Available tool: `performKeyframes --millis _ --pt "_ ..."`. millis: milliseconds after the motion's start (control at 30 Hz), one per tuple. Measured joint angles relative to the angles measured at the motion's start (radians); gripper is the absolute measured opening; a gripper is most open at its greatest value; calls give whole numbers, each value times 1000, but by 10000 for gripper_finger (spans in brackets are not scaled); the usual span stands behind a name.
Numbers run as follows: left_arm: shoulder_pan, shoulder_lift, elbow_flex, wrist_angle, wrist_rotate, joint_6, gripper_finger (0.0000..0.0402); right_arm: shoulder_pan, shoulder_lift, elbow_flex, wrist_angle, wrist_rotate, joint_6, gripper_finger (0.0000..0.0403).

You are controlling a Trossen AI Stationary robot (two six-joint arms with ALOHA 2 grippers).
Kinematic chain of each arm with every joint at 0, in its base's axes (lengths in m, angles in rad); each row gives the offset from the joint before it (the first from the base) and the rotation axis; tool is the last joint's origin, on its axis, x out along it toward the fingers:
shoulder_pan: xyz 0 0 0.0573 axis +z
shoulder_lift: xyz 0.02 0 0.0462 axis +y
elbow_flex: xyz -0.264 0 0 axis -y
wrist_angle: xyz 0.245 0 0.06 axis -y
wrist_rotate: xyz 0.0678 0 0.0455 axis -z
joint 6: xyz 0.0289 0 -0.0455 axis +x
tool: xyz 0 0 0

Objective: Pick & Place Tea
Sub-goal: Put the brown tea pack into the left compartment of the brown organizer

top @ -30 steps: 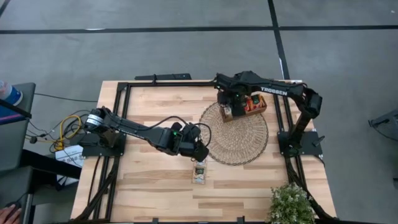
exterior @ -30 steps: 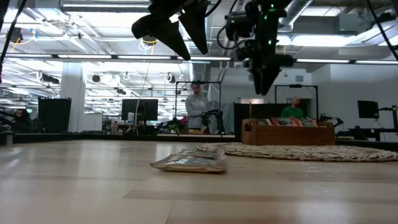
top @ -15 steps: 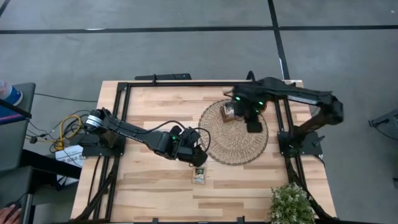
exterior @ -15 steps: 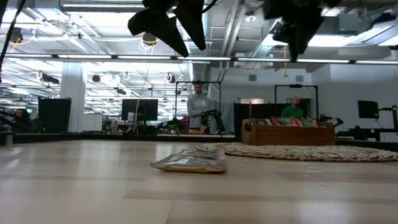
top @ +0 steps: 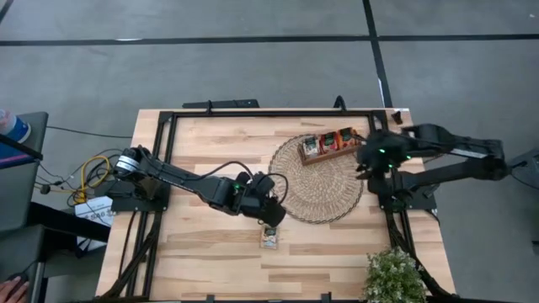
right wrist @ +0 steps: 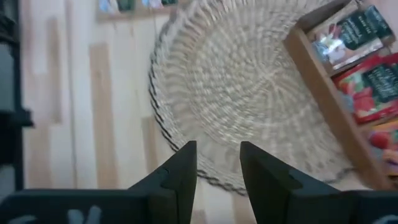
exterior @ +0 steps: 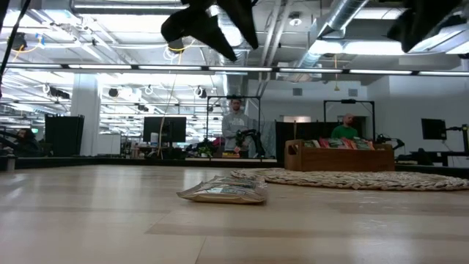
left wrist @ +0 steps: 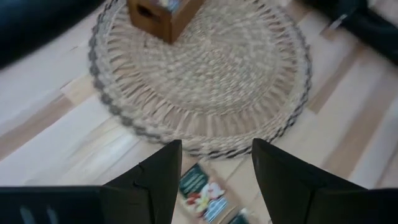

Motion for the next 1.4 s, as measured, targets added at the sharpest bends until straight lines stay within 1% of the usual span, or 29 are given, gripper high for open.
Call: performKeyframes --millis 133,300,433,567,667,767,867,1000,1033,1100,1200,1300,1400 --pt "7 0 0 59 14 45 188 45 -129 -127 115 -4 110 115" --pt "7 0 0 101 22 53 188 113 -238 -262 203 -2 207 114" --pt "13 0 0 130 23 71 188 164 -292 -354 259 41 230 114" --pt "14 0 0 164 25 71 188 195 -350 -421 374 96 237 114" --pt "13 0 0 185 30 71 188 208 -408 -450 436 120 232 114" --pt "13 0 0 199 31 77 188 212 -484 -468 437 124 232 114" --pt "14 0 0 197 21 82 188 208 -583 -470 438 132 236 114" --pt "14 0 0 204 -9 71 188 197 -728 -471 438 179 259 113" --pt "14 0 0 207 -2 71 188 197 -764 -471 439 189 265 113" --pt "16 0 0 208 45 63 188 198 -828 -471 439 202 280 113" --pt "18 0 0 173 100 16 188 198 -891 -469 438 203 298 113" --pt "19 0 0 107 104 -110 188 198 -888 -467 425 203 307 113" --pt "20 0 0 61 133 -244 188 198 -867 -482 440 202 299 113"
